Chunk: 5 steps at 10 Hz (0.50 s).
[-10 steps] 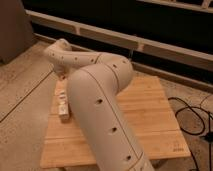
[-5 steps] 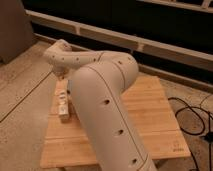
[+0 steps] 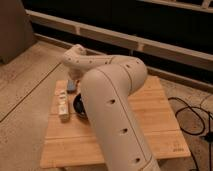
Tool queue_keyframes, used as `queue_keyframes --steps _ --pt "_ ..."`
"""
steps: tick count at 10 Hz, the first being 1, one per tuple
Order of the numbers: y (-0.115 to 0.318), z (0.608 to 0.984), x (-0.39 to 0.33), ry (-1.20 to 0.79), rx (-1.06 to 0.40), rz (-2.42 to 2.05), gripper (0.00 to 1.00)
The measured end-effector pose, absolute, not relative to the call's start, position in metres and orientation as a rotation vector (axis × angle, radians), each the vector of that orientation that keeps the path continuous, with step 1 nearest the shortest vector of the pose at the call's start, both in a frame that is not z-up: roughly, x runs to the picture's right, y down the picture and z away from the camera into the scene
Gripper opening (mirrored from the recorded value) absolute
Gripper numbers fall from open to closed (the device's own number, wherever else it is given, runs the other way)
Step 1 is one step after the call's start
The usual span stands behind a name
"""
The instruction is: Place the pepper in the ceramic cup
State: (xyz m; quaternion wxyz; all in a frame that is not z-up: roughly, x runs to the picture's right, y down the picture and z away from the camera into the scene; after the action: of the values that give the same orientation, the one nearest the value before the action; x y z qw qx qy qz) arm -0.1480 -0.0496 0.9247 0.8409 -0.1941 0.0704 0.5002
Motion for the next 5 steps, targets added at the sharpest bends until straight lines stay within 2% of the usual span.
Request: queue_keyframes --steps 5 --pt "-0.043 0.905 -0.098 0.205 -0.346 1.141 0.0"
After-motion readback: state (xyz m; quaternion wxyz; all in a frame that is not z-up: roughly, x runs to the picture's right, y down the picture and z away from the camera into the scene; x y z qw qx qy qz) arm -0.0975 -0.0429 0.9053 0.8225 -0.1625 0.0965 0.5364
